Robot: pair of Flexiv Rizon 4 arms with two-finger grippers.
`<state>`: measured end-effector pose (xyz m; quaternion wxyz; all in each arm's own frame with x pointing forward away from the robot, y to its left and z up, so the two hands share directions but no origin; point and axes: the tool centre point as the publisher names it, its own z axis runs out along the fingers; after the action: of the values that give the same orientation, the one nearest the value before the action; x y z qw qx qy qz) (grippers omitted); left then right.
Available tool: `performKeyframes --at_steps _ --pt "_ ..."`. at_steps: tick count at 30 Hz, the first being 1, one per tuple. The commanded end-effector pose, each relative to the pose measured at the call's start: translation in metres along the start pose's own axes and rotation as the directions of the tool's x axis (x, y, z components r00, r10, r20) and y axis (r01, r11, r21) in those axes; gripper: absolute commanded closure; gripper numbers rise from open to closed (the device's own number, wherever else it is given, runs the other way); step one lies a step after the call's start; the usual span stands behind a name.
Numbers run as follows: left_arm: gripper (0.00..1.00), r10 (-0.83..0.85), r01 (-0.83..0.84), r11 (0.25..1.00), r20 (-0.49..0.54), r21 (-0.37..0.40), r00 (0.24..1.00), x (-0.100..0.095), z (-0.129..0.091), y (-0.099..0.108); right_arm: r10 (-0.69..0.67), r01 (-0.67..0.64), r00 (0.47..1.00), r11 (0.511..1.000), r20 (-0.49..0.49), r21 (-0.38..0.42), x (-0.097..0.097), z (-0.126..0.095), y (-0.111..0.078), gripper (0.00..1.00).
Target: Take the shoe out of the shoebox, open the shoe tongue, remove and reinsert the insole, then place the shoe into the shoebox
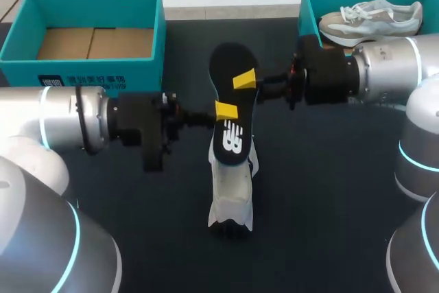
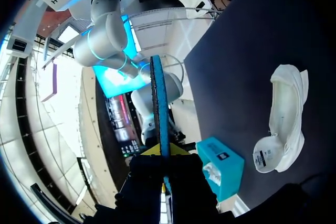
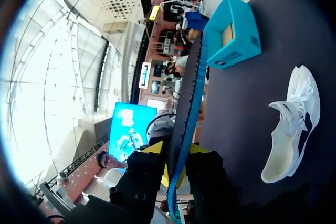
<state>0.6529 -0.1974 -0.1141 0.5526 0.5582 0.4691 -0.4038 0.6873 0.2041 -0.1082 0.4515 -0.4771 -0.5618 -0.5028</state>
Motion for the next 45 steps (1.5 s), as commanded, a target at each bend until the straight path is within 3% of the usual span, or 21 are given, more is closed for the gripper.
performKeyframes --at_steps 1,3,9,10,11,16,25,34,40,45 --pt "1.00 -0.005 0.005 1.000 -0.004 0.001 1.000 0.007 0.005 -0.002 -0.001 0.001 1.000 1.000 0.000 -0.007 0.000 0.003 0.000 0.90" --pt "1.00 -0.012 0.012 1.000 -0.006 0.004 1.000 0.009 0.005 -0.004 0.000 0.000 1.000 1.000 0.002 -0.009 0.000 0.003 0.000 1.00" --pt "1.00 -0.058 0.058 0.998 -0.017 -0.004 0.998 0.013 0.003 -0.010 0.006 -0.006 1.000 1.000 0.005 -0.006 -0.004 0.002 0.002 1.00" --pt "0.60 -0.071 0.071 0.997 -0.022 -0.006 0.997 0.013 0.001 -0.010 0.009 -0.009 1.000 1.000 0.005 -0.007 -0.005 0.001 0.003 1.00" --pt "0.00 -0.076 0.076 0.997 -0.022 -0.005 0.997 0.012 -0.001 -0.010 0.010 -0.010 1.000 1.000 0.005 -0.008 -0.007 -0.001 0.003 1.00" --pt "0.00 -0.110 0.111 0.994 -0.063 0.013 0.992 0.007 -0.018 0.000 0.047 -0.046 0.999 0.998 0.021 -0.032 -0.018 -0.011 0.003 1.00" --pt "0.00 -0.132 0.139 0.990 -0.181 0.026 0.975 -0.003 -0.045 0.039 0.095 -0.093 0.994 0.995 0.050 -0.046 -0.031 -0.019 0.001 1.00" --pt "0.00 -0.131 0.174 0.983 -0.460 0.051 0.878 -0.041 -0.024 0.051 0.146 -0.143 0.985 0.989 0.095 -0.038 -0.050 -0.012 0.000 1.00" --pt "0.00 -0.106 0.209 0.975 -0.681 0.070 0.724 -0.061 -0.014 0.048 0.157 -0.155 0.982 0.987 0.103 -0.030 -0.059 -0.008 0.000 1.00" --pt "0.00 -0.088 0.165 0.985 -0.700 0.044 0.709 -0.062 -0.015 0.046 0.159 -0.157 0.982 0.987 0.104 -0.027 -0.062 -0.009 0.002 1.00"
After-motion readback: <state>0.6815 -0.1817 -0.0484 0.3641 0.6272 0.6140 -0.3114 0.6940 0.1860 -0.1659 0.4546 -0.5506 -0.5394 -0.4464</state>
